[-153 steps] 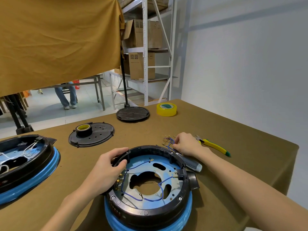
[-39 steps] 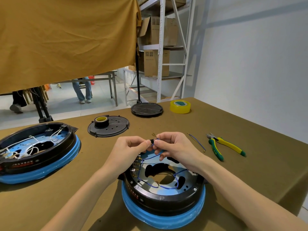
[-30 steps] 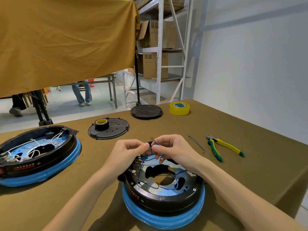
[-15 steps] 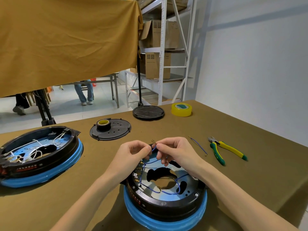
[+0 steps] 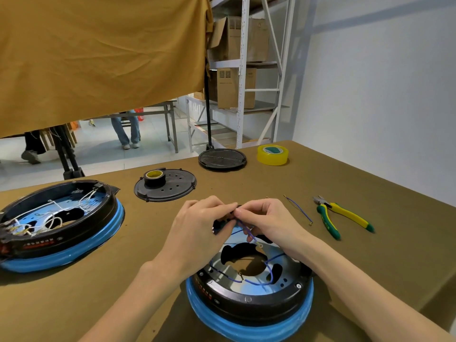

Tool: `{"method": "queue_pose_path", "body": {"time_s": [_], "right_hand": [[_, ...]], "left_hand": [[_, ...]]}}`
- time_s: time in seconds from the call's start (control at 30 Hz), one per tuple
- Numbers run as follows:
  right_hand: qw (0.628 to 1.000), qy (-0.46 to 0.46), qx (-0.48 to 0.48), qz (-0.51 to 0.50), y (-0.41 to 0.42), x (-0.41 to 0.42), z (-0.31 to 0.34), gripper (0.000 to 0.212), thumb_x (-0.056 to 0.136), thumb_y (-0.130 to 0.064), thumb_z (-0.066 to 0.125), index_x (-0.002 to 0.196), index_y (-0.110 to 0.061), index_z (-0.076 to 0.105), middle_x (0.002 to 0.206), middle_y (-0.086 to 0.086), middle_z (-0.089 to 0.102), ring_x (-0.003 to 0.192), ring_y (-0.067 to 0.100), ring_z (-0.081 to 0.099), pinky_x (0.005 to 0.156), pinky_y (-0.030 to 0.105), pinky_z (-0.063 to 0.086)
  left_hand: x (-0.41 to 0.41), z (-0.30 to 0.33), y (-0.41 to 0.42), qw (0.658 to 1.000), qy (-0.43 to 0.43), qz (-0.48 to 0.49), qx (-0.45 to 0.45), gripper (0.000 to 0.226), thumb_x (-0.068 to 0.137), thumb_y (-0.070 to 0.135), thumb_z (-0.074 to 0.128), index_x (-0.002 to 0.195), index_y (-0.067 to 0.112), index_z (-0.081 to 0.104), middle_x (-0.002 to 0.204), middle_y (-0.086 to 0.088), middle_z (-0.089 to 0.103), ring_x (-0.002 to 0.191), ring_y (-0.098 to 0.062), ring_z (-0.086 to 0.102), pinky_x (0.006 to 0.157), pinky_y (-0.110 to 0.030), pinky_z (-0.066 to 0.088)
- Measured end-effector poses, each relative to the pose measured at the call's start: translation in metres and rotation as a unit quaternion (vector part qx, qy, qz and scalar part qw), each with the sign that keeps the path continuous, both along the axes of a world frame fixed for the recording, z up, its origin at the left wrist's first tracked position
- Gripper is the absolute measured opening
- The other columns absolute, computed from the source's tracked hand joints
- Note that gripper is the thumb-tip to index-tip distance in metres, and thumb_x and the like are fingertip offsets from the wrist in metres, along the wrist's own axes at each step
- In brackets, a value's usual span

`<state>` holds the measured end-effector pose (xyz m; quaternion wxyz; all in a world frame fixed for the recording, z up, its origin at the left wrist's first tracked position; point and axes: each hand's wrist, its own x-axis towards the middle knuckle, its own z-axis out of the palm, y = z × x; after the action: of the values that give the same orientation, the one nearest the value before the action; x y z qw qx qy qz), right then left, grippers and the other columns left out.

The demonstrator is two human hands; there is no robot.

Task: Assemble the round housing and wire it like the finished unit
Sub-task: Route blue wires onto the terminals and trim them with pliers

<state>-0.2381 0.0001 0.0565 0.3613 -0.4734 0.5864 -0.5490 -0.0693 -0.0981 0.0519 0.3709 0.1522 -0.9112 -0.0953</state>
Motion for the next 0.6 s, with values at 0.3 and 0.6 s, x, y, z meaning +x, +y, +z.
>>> {"method": "queue_pose_path", "body": {"time_s": [0.3, 0.6], "right_hand": [[1.0, 0.004, -0.017, 0.002, 0.0003, -0.0018, -0.002, 0.017, 0.099, -0.009, 0.065, 0.098, 0.001, 0.078, 0.076, 0.009, 0.069, 0.066, 0.015, 0.058, 0.062, 0.025, 0.054], [1.0, 0.002, -0.018, -0.009, -0.0006, -0.0044, -0.0033, 0.016, 0.098, -0.012, 0.066, 0.099, -0.002, 0.079, 0.08, 0.011, 0.072, 0.066, 0.014, 0.06, 0.061, 0.024, 0.054]], "left_hand": [[-0.0019, -0.0059, -0.0024, 0.999, 0.002, 0.033, -0.032, 0.032, 0.09, 0.03, 0.074, 0.122, 0.027, 0.074, 0.094, 0.011, 0.066, 0.084, -0.006, 0.057, 0.086, -0.032, 0.044], [-0.0024, -0.008, -0.0017, 1.0, 0.014, 0.024, 0.007, 0.036, 0.093, 0.03, 0.07, 0.129, 0.033, 0.068, 0.094, 0.016, 0.059, 0.082, -0.001, 0.051, 0.084, -0.031, 0.046]]}}
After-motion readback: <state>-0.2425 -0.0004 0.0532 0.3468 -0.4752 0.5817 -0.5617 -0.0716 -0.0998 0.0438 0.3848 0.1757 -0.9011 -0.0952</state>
